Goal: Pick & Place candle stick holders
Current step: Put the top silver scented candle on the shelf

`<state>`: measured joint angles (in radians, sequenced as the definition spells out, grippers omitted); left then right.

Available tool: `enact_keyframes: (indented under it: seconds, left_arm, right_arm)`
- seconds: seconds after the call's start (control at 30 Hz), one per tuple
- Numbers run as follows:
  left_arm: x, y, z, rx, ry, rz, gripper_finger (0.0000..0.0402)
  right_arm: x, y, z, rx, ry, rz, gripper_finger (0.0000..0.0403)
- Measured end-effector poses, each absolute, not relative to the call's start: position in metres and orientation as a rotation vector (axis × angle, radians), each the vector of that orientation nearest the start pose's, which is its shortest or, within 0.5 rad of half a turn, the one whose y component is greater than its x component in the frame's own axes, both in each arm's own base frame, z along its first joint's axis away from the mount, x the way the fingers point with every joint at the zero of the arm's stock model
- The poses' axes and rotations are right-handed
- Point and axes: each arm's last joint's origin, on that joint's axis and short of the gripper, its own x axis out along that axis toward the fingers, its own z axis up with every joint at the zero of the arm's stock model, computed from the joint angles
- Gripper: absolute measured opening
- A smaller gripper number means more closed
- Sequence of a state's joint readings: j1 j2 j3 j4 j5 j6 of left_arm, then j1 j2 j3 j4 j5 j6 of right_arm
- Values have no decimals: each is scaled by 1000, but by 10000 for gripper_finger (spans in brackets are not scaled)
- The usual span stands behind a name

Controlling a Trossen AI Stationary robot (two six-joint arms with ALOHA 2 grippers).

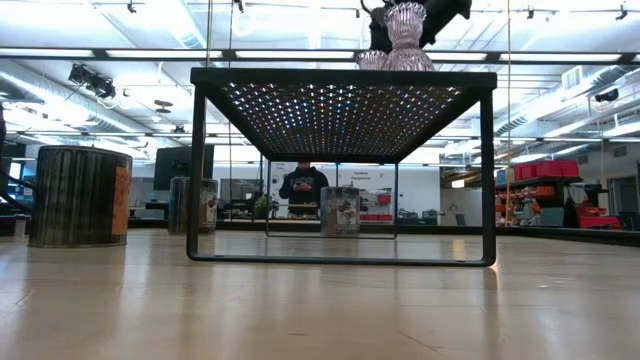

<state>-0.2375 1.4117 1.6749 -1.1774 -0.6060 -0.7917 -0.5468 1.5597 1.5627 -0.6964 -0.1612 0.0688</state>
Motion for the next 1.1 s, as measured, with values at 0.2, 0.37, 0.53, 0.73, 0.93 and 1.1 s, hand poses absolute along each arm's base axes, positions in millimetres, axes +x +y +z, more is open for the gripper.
enact_keyframes:
  seconds: [0.2,0.37,0.53,0.73,0.93,1.1]
  left_arm:
    - [252,-44,413,-306,665,609,238]
    - [252,-45,413,-283,682,585,238]
    - [252,-45,413,-269,686,578,238]
    - [252,-45,413,-251,689,569,238]
    - [252,-45,413,-255,688,570,238]
    - [252,-45,413,-262,684,572,238]
  right_arm:
    - [290,-176,371,393,563,-541,256]
    - [286,-182,370,568,506,-706,263]
    - [281,-184,366,556,545,-799,295]
    - [285,-187,357,582,584,-813,352]
    - [305,-196,333,619,643,-732,396]
    - [317,-203,315,640,678,-693,389]
